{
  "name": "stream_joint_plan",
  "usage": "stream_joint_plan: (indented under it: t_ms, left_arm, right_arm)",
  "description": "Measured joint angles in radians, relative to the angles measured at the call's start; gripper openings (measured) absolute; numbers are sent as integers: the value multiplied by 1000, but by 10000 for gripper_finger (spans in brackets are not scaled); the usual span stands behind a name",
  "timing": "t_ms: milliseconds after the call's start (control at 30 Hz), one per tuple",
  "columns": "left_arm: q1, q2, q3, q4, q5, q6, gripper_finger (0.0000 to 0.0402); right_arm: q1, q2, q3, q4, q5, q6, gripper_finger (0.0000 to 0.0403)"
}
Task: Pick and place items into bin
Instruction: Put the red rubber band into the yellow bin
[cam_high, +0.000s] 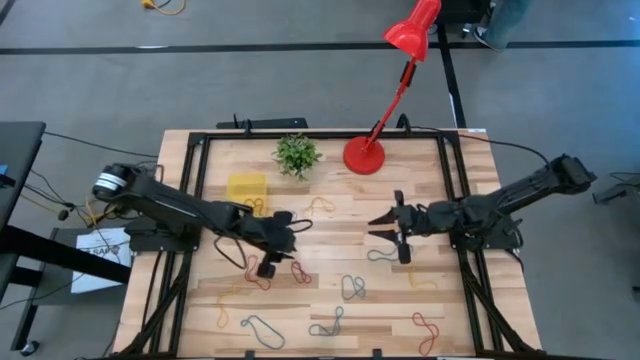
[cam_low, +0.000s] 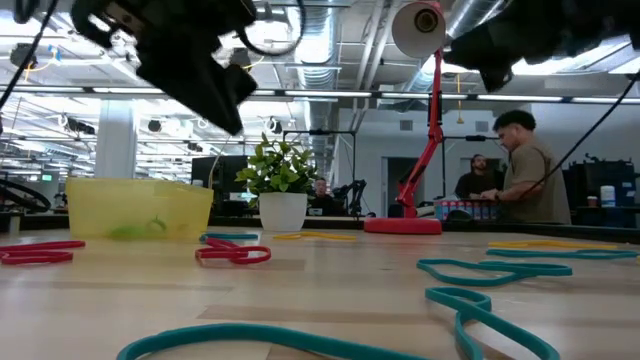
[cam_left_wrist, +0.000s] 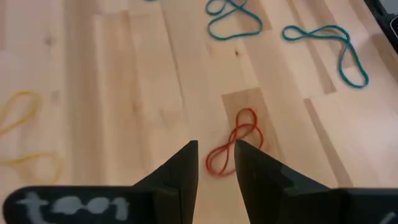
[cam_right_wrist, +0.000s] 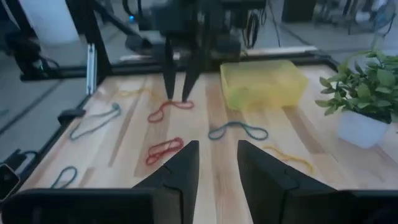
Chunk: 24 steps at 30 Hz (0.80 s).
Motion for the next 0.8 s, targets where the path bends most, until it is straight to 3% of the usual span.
stream_joint_plan:
  t_ms: [200,400,800]
  left_arm:
    - [-1,153,0,145,105,-10,93]
    - [-2,256,0,153,145,-90,93]
    - [-15,319,1,162,79,-92,93]
  right_arm:
    - [-18,-3,-23,74,2,7,103]
    - [-7,2,-23,81,0,8,103]
    - [29,7,-23,89,0,9,103]
